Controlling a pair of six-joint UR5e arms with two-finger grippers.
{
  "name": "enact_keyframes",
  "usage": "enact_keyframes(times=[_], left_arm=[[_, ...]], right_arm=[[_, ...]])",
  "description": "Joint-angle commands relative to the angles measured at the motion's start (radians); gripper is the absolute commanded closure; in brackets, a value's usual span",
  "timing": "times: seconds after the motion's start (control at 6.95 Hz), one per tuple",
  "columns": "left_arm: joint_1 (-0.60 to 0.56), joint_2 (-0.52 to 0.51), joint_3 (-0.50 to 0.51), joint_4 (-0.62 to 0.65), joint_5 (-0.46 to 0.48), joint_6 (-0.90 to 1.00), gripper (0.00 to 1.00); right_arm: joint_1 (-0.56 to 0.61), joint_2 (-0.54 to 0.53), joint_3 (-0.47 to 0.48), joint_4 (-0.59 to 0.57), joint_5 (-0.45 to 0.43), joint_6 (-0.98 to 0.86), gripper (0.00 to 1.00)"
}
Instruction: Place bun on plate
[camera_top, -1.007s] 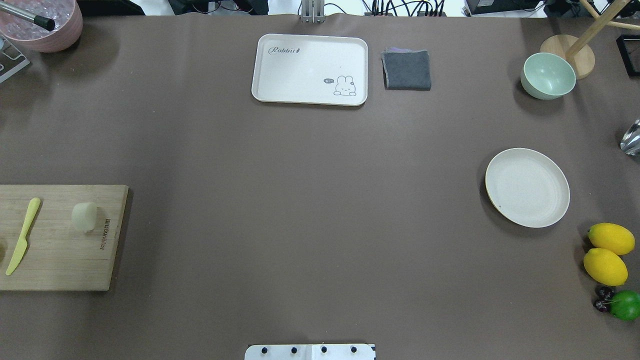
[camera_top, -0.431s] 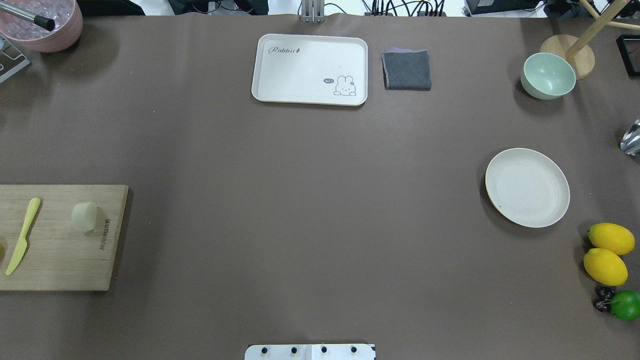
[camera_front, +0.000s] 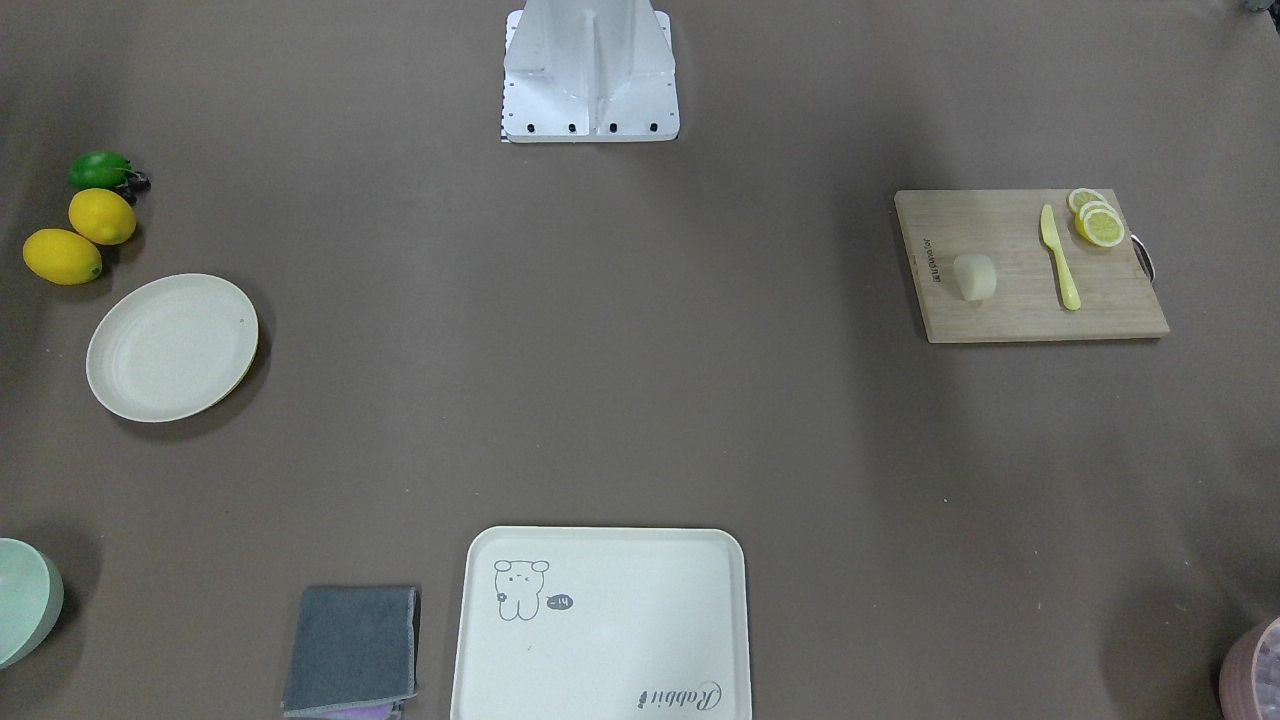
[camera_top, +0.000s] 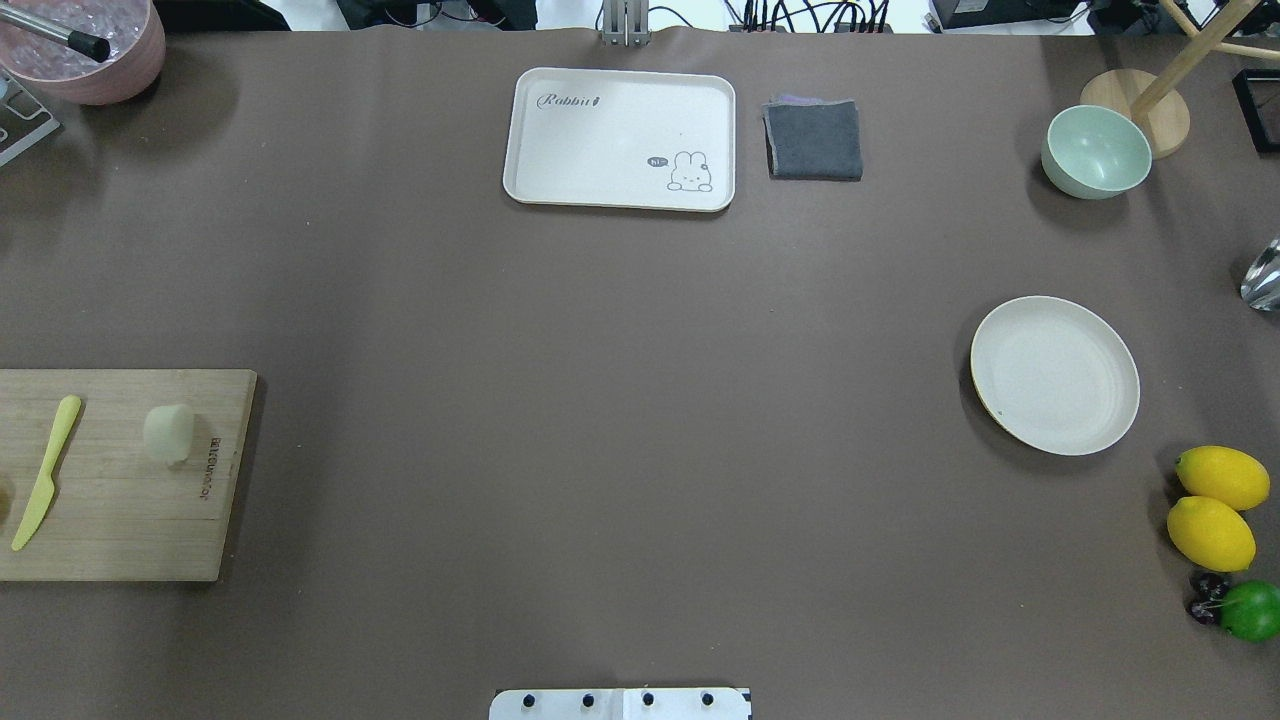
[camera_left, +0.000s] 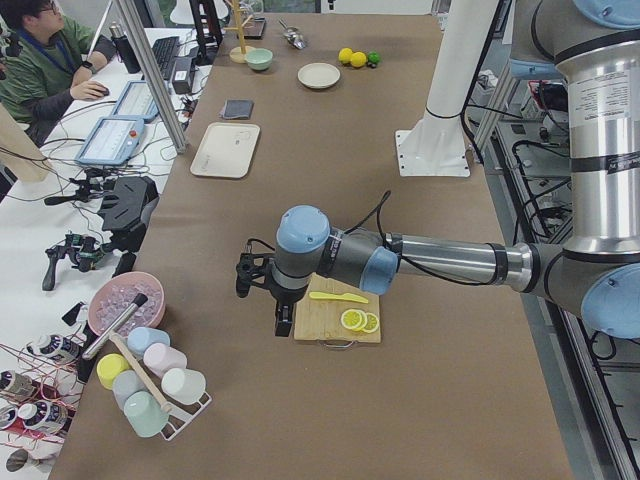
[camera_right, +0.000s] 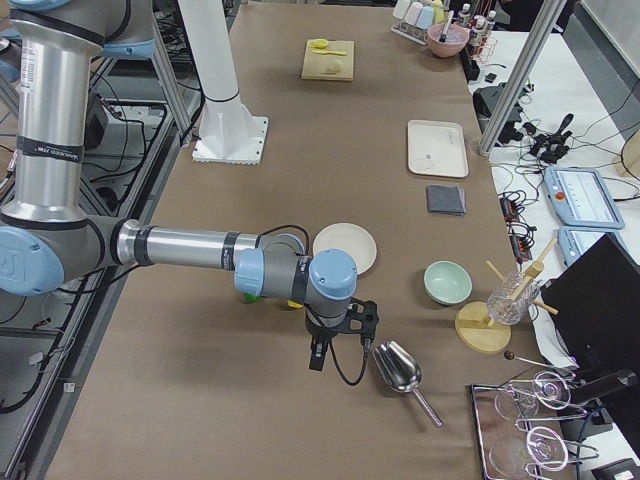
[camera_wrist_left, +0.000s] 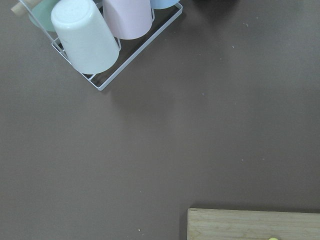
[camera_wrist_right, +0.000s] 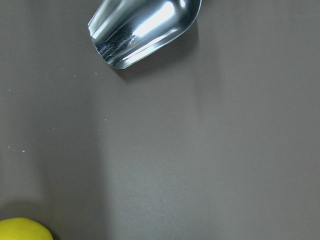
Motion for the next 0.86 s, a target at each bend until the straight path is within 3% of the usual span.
enact_keyframes(times=[0.0,0.72], left_arm=[[0.003,0.0,0.004,0.0,-0.001,0.0,0.02],[0.003,-0.011,0.024,-0.006,-0.016,-0.002,0.02]], right_arm=[[0.0,0.002,0.012,0.0,0.013,0.003,0.0],[0.0,0.008,0.035,0.0,0.018,0.004,0.0]])
